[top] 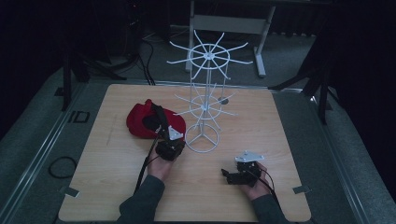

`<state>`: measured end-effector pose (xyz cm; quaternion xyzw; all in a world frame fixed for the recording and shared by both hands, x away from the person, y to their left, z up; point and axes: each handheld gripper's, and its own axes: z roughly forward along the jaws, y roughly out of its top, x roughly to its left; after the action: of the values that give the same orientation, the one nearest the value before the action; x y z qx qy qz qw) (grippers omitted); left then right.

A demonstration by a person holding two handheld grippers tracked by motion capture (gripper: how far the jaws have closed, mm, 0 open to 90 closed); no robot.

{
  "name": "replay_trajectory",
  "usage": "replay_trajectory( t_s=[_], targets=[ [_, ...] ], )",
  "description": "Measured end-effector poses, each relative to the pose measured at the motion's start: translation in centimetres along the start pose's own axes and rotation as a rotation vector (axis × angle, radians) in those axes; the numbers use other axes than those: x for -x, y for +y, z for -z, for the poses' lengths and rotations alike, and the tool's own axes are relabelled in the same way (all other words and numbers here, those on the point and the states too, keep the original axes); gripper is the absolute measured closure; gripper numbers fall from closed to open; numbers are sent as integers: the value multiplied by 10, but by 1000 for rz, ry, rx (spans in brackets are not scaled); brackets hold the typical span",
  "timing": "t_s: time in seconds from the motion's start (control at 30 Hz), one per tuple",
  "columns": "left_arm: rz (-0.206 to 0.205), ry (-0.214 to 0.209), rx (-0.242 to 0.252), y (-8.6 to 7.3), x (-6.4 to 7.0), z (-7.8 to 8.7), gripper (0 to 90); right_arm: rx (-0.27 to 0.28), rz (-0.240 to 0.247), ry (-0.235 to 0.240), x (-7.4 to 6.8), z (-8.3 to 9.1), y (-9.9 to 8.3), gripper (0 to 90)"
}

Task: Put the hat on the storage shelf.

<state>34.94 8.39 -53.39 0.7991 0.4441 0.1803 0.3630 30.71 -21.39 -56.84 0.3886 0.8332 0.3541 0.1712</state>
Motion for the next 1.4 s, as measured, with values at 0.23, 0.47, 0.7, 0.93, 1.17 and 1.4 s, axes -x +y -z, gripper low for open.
replay_trajectory(
  t_s=[0.23, 0.47, 0.7, 0.93, 1.17, 1.4],
  targets=[
    [17, 23, 4, -5, -9, 7, 900, 0, 0, 0, 0, 0, 0, 163],
    [51, 56, -6, -14, -23, 18, 900, 0, 0, 0, 0, 0, 0, 163],
    [96, 110, -14, -23, -44, 28, 900, 0, 0, 0, 0, 0, 0, 163],
    [148, 79, -1, -30, -53, 37, 807, 0, 0, 0, 0, 0, 0, 163],
    [190, 66, 11, -35, -54, 42, 665, 0, 0, 0, 0, 0, 0, 163],
    [275, 81, 10, -36, -67, 39, 556, 0, -2, 0, 0, 0, 0, 163]
  ],
)
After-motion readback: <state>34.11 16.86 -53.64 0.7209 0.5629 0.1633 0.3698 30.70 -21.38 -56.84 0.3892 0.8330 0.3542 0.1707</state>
